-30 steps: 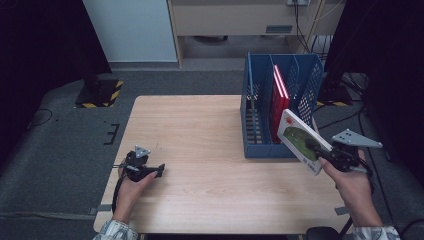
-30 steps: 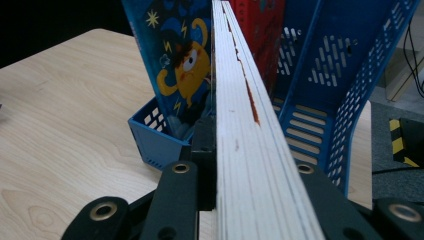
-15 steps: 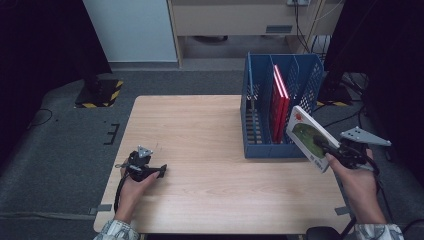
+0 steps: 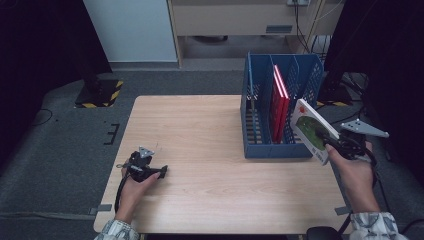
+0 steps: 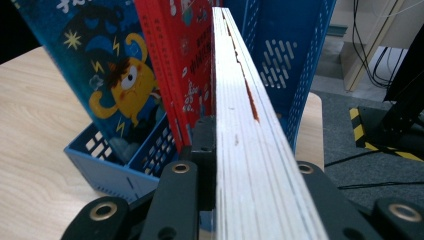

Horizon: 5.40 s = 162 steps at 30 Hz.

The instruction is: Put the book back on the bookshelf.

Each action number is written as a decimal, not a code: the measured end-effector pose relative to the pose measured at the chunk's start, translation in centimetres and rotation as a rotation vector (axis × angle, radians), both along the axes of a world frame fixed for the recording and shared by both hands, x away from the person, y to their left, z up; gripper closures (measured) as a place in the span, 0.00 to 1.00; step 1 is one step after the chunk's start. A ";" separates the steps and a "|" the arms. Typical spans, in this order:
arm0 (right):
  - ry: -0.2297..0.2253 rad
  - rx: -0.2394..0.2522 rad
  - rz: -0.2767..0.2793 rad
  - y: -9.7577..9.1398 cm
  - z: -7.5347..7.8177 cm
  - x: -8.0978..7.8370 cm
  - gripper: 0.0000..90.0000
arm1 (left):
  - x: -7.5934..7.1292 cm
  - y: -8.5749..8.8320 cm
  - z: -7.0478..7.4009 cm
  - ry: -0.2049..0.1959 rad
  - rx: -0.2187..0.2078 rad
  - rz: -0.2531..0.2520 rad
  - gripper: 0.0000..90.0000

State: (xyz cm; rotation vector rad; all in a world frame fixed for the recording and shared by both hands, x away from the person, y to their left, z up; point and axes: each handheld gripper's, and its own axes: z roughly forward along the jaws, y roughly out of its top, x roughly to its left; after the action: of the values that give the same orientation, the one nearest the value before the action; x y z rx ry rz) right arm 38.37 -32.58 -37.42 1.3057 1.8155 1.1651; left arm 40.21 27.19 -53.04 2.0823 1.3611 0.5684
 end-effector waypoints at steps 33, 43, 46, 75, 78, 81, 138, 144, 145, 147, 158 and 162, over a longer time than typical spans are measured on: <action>-0.016 0.003 -0.099 -0.3 1.3 3.9 0.84 | 0.0 0.1 -0.1 0.009 -0.015 0.012 0.04; -0.012 -0.002 -0.125 -0.1 1.2 5.7 0.84 | -0.1 -0.1 -0.2 0.007 -0.022 0.012 0.04; -0.012 -0.013 -0.135 0.0 1.1 6.4 0.84 | -0.1 -0.2 -0.3 0.007 -0.024 0.013 0.04; 0.028 -0.040 -0.180 0.6 -0.3 10.0 0.84 | -0.3 -0.3 -0.4 -0.003 -0.032 0.020 0.02; 0.030 -0.042 -0.181 0.7 -0.7 10.3 0.84 | -0.3 -0.3 -0.4 -0.003 -0.032 0.020 0.02; 0.032 -0.039 -0.182 1.0 -1.0 10.7 0.84 | -0.3 -0.3 -0.4 -0.003 -0.032 0.020 0.02; 0.131 -0.053 -0.198 3.7 -6.1 13.2 0.84 | -0.2 -0.3 -0.4 -0.001 -0.034 0.008 0.02; 0.164 -0.073 -0.197 3.7 -6.3 12.9 0.83 | -0.2 -0.3 -0.4 0.000 -0.033 0.007 0.02; 0.173 -0.075 -0.196 3.7 -6.3 12.8 0.83 | -0.2 -0.3 -0.4 0.000 -0.033 0.007 0.02; 0.184 -0.080 -0.194 3.6 -6.4 12.6 0.83 | -0.2 -0.3 -0.4 0.000 -0.033 0.007 0.02; 0.201 -0.091 -0.179 3.9 -7.2 11.8 0.82 | -0.2 -0.4 -0.4 0.001 -0.032 0.008 0.02; 0.209 -0.084 -0.184 3.9 -7.8 11.5 0.82 | -0.2 -0.4 -0.4 0.002 -0.033 0.009 0.03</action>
State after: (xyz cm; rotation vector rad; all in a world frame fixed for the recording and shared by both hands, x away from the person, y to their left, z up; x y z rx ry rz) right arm 49.91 -28.69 -45.25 1.5567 1.8216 0.8723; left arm 40.03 26.81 -53.40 2.0524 1.3723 0.5447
